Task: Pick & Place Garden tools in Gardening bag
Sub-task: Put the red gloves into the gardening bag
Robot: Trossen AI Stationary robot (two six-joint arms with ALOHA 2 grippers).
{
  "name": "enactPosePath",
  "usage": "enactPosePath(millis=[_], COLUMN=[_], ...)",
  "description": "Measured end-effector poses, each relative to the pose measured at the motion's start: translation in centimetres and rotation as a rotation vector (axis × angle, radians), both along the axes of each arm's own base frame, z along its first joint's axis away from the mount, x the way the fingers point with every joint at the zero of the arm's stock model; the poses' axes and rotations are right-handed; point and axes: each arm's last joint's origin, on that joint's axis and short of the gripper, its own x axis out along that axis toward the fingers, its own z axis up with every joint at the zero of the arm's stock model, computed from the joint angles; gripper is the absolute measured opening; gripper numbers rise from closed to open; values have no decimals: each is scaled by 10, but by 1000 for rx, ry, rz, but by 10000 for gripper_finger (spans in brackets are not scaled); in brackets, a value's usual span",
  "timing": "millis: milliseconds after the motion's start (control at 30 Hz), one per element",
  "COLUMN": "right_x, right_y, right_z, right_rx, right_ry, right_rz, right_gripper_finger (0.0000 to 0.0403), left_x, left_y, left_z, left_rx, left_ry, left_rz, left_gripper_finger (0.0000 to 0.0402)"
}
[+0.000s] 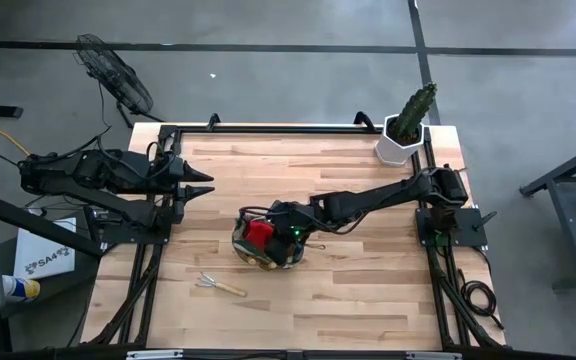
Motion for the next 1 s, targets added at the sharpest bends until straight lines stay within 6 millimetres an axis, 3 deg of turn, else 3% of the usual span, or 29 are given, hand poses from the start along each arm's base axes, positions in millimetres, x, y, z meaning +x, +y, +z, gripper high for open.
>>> enactPosePath(millis=[333, 733, 1000], right_x=[-7, -6, -6], right_y=[-7, -14, -14], right_z=[-8, -7, -4], right_rx=[-75, -54, -65], right_ry=[109, 99, 81], right_rz=[30, 68, 73], right_gripper_finger=[32, 45, 115], left_x=[0, 0, 0], left_y=[-1, -1, -1], left_z=[0, 0, -1], left_rx=[-9, -9, -14], left_ry=[4, 5, 17], left_rz=[-22, -22, -38], left_gripper_finger=[111, 111, 111])
